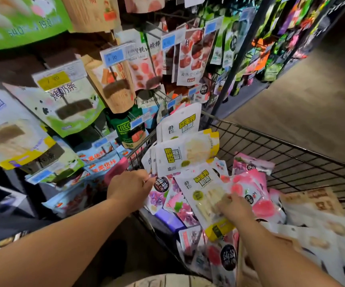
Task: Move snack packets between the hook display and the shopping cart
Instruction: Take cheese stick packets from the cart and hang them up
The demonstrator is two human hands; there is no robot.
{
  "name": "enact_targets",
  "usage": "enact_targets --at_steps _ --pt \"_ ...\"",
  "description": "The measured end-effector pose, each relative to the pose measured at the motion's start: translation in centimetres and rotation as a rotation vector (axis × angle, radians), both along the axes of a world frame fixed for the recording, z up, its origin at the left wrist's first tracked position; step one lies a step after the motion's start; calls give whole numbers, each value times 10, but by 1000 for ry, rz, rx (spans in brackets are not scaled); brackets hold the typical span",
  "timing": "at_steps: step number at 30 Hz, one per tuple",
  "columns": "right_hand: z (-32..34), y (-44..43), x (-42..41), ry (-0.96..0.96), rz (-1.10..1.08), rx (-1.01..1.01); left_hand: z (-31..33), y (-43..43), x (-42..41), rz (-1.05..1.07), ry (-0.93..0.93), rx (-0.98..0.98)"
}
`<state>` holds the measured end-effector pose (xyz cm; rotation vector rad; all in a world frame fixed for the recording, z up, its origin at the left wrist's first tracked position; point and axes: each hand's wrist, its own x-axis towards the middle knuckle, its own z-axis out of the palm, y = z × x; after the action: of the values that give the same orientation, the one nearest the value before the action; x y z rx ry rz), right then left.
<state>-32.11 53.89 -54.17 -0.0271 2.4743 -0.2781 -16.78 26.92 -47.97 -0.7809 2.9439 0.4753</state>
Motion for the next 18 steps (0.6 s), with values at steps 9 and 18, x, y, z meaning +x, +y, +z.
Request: enact_targets --at_steps 9,18 --pt "-5 13 -12 -75 -236 -149 9 4 0 16 -45 55" --pt "-19 8 1 -279 -318 -514 4 3 -2 -7 -69 35"
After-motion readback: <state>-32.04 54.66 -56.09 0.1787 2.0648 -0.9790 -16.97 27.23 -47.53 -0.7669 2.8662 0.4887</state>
